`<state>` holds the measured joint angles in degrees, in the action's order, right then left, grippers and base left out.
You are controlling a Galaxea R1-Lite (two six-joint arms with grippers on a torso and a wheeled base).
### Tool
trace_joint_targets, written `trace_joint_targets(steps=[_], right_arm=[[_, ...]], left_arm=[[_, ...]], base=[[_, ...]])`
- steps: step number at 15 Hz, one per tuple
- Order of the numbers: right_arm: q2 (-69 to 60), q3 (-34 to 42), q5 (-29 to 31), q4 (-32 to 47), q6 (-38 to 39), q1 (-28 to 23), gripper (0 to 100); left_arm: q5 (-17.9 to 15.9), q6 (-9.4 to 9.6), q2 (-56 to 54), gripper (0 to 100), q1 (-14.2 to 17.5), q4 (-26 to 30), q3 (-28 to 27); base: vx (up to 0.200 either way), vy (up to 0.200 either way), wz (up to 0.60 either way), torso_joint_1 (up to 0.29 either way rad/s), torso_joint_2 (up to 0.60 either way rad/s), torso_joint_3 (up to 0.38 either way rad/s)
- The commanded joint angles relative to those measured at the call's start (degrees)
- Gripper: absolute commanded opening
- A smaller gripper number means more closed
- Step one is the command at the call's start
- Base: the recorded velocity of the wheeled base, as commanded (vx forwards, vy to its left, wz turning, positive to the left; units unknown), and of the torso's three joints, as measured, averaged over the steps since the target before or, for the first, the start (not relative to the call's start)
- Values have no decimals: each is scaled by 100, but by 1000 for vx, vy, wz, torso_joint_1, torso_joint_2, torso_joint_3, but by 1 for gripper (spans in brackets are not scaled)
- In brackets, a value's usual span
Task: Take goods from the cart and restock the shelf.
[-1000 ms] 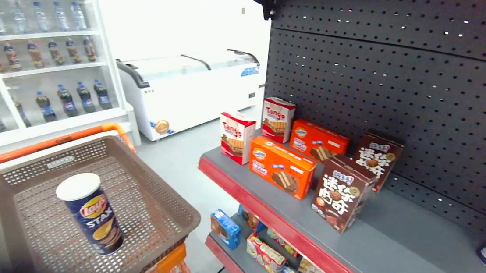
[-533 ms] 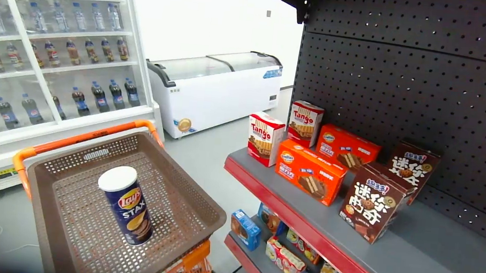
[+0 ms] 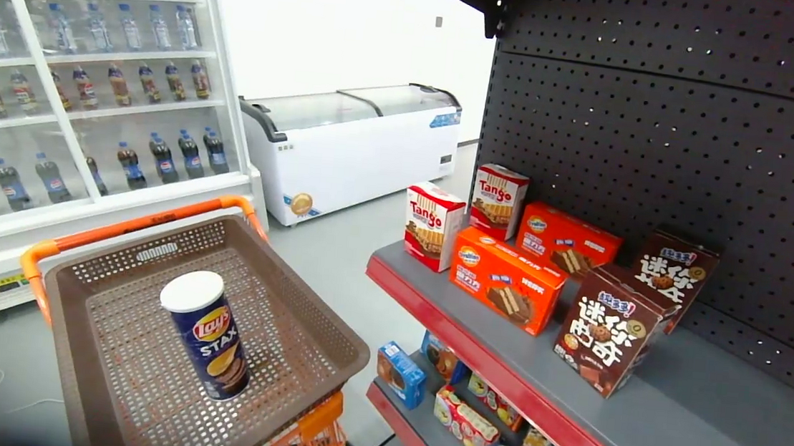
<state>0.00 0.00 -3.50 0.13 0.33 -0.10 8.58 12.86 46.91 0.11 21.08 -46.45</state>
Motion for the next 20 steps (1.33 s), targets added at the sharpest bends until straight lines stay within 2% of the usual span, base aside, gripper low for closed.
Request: trace_joint_targets(steps=[1,2,3,5,6,9,11,13,14,15,16,20], right_arm=[[0,0,-2,4,2,1,100],[0,0,-2,4,2,1,100],[0,0,-2,4,2,1,100],[0,0,-2,-5,2,1,100],[0,0,-2,-5,2,1,100],[0,0,-2,4,2,1,100],[0,0,-2,4,2,1,100],[0,0,-2,-5,2,1,100],[9,0,-2,4,2,1,100],[0,0,-2,4,2,1,100],[9,0,-2,4,2,1,100],[9,0,-2,4,2,1,100]], left_arm=[[-489,41,1734,100,288,98,-304],[-1175,217,1962,100,508,-77,-40],[-1350,454,2085,100,683,-605,382],[-1368,463,2437,100,710,-1967,1252],[-1359,463,2639,100,719,-2872,1815],[-1368,287,3298,100,683,-5316,2966],[-1377,138,3641,100,666,-5799,3054],[-1640,111,3852,100,648,-5984,3036],[-1720,182,3966,100,631,-5957,3019],[-1693,340,4063,100,552,-5949,3010],[-1658,419,4089,100,490,-5940,3010],[-1491,463,4423,100,358,-6001,2992]], base=[[0,0,0,0,0,0],[0,0,0,0,0,0],[0,0,0,0,0,0],[0,0,0,0,0,0],[0,0,0,0,0,0],[0,0,0,0,0,0],[0,0,0,0,0,0],[0,0,0,0,0,0],[0,0,0,0,0,0],[0,0,0,0,0,0],[0,0,0,0,0,0],[0,0,0,0,0,0]])
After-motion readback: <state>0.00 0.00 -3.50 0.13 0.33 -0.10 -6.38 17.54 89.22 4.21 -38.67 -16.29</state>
